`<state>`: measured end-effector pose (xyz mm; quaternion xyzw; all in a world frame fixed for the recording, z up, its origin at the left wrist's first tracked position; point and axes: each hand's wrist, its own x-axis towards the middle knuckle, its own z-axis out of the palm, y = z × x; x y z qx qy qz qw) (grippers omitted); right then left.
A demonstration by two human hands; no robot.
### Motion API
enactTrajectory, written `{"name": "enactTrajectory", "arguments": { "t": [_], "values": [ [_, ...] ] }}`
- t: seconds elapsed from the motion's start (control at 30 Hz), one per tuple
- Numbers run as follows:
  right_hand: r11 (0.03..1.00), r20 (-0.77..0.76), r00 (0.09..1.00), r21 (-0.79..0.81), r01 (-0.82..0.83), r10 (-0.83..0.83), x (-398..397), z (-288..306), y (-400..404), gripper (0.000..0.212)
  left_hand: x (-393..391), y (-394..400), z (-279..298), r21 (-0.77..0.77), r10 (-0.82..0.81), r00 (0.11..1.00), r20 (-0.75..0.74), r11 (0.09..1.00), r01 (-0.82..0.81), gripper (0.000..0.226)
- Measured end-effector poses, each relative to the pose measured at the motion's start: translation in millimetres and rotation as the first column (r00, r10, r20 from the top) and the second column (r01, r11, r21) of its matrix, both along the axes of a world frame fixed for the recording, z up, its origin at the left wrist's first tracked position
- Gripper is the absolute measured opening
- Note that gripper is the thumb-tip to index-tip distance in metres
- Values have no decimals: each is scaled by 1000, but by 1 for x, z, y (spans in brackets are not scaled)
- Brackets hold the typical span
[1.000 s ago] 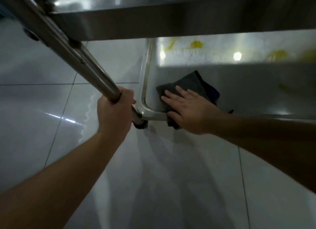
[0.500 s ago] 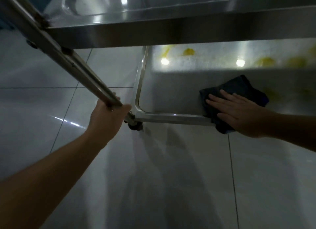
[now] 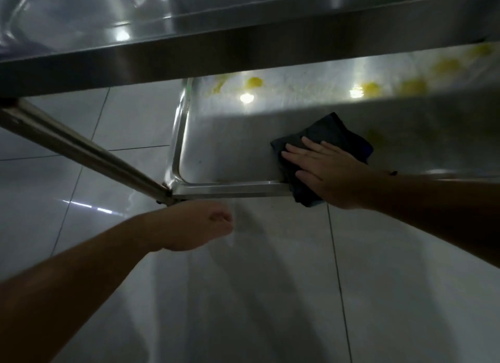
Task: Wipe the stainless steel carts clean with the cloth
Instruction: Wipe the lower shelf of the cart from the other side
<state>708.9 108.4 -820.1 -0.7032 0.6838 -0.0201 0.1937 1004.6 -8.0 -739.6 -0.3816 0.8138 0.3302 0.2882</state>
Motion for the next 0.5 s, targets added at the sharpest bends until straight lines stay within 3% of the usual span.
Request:
{"name": "enactTrajectory", "arguments": {
  "t": [0.07,0.17,0.3,0.5],
  "values": [
    [999,-68,997,-48,-23,19,4,-2,4,61,-19,0,-2,1,119,983,-140,993,-120,9],
    [997,-104,995,-70,-13,6,7,-3,7,60,-43,6,-9,-75,224,949,-224,966,-246,13],
    [998,-29,999,-50,39,-41,12,1,8,65,-61,17,-23,-317,172,935,-309,909,-272,19],
    [997,7,998,-57,60,-60,13,8,11,65,-98,12,-38,-451,69,874,-481,835,-315,8]
  ]
}}
